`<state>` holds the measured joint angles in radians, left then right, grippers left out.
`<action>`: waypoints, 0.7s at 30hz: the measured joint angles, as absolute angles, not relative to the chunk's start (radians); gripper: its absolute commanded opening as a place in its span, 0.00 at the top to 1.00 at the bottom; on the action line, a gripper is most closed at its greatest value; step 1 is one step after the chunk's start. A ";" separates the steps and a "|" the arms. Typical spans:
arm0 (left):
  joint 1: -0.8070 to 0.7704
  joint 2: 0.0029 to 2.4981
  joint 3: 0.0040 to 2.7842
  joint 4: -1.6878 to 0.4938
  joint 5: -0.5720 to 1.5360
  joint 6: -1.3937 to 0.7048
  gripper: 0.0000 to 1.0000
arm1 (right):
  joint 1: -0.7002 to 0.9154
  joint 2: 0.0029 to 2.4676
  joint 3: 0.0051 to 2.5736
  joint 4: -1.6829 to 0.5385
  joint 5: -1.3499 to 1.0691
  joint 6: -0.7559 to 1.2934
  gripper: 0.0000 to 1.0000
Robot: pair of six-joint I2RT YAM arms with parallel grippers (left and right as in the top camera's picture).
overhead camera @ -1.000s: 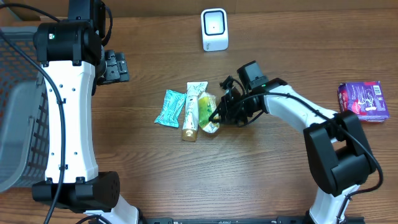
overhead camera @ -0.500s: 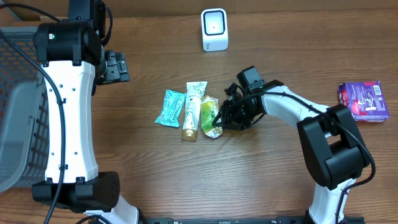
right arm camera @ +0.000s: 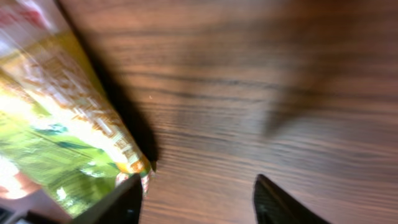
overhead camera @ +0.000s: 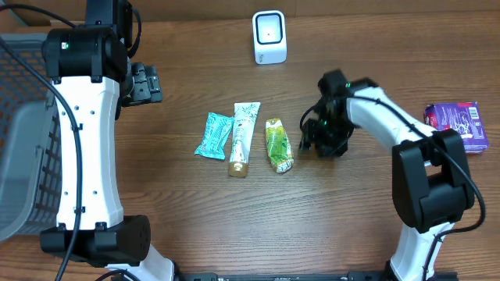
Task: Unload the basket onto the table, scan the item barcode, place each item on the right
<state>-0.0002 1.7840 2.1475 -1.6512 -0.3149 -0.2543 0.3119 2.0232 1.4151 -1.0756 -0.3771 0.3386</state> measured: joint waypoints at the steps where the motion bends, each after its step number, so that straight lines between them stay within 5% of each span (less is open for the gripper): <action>1: 0.000 1.784 2.148 -1.651 -0.315 -0.254 0.00 | 0.310 2.023 1.448 -1.100 -0.348 0.325 0.31; 13: 0.000 1.784 2.148 -1.650 -0.315 -0.254 0.00 | 0.566 2.023 1.582 -1.121 -0.110 0.213 0.06; 21: 0.000 1.784 2.148 -1.650 -0.315 -0.254 0.00 | 0.662 2.041 1.567 -1.093 0.014 0.176 0.12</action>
<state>-0.0002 1.7840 2.1475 -1.6505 -0.3149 -0.2543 0.6617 2.0415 1.5669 -1.0931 0.0139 0.1757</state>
